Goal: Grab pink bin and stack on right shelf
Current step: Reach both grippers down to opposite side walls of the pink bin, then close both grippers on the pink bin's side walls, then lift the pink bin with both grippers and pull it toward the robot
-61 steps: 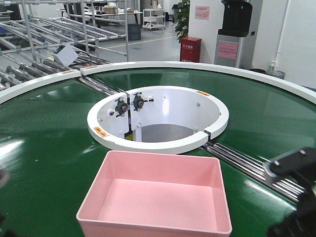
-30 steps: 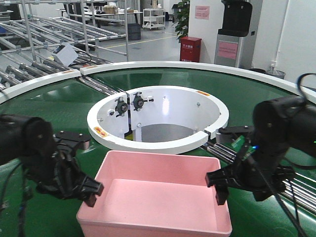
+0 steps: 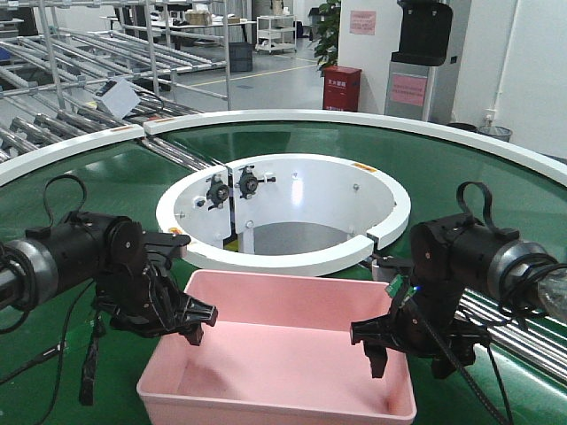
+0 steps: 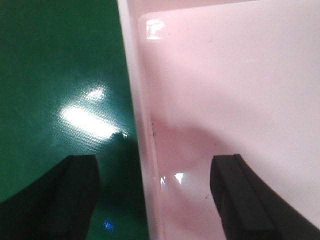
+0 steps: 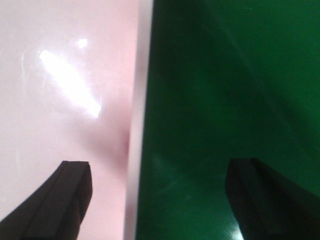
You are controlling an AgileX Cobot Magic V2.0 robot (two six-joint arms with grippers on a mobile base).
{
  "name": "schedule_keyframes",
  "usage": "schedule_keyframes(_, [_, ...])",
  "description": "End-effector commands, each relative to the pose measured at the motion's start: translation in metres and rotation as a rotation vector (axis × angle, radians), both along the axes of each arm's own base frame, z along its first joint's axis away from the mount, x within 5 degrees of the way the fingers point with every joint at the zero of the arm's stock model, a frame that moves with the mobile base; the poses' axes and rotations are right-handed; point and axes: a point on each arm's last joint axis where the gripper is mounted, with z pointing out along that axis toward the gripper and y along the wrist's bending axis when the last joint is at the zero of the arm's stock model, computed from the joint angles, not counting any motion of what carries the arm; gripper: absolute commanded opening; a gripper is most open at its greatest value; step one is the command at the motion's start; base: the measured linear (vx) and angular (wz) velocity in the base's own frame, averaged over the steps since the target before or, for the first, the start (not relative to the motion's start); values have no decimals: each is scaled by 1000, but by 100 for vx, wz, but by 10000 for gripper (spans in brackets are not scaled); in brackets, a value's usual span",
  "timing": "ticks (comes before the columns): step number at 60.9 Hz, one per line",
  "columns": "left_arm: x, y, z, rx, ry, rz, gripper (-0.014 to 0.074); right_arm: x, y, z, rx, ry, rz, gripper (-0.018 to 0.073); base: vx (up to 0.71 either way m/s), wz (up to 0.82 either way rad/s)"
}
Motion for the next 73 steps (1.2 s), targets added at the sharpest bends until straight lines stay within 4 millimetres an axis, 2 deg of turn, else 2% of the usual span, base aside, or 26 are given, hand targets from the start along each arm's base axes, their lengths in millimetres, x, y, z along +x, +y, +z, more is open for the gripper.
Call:
schedule_keyframes(1, [0, -2, 33, -41, -114, 13, 587, 3, -2, 31, 24, -121, 0, 549, 0, 0])
schedule_keyframes(11, [-1, 1, 32, -16, -102, 41, 512, 5, -1, 27, 33, -120, -30, 433, 0, 0])
schedule_keyframes(29, [-3, 4, 31, 10, -76, 44, 242, 5, -1, 27, 46, -123, -59, 153, 0, 0])
schedule_keyframes(35, [-3, 4, 31, 11, -76, 42, 176, 5, -1, 27, 44, -123, -59, 94, 0, 0])
schedule_keyframes(46, [-5, 4, 33, 13, -61, 49, 117, 6, -1, 32, 48, -137, -74, 22, 0, 0])
schedule_keyframes(53, [-14, 9, 52, 3, -72, 106, 109, 3, -5, 54, 33, -175, -109, 1, 0, 0])
schedule_keyframes(58, [-26, 15, 79, -3, -114, 146, 109, -5, -8, 75, 32, -218, -109, -4, 0, 0])
schedule_keyframes(62, [-39, 18, 96, 4, -130, 176, 109, -17, -11, 92, 33, -242, -100, -4, 0, 0])
schedule_keyframes(68, [-61, 18, 117, 9, -184, 215, 109, -34, -13, 107, 4, -297, -80, -4, 0, 0])
schedule_keyframes(73, [-79, 15, 121, 14, -224, 235, 109, -51, -10, 115, -12, -358, -58, -4, 0, 0])
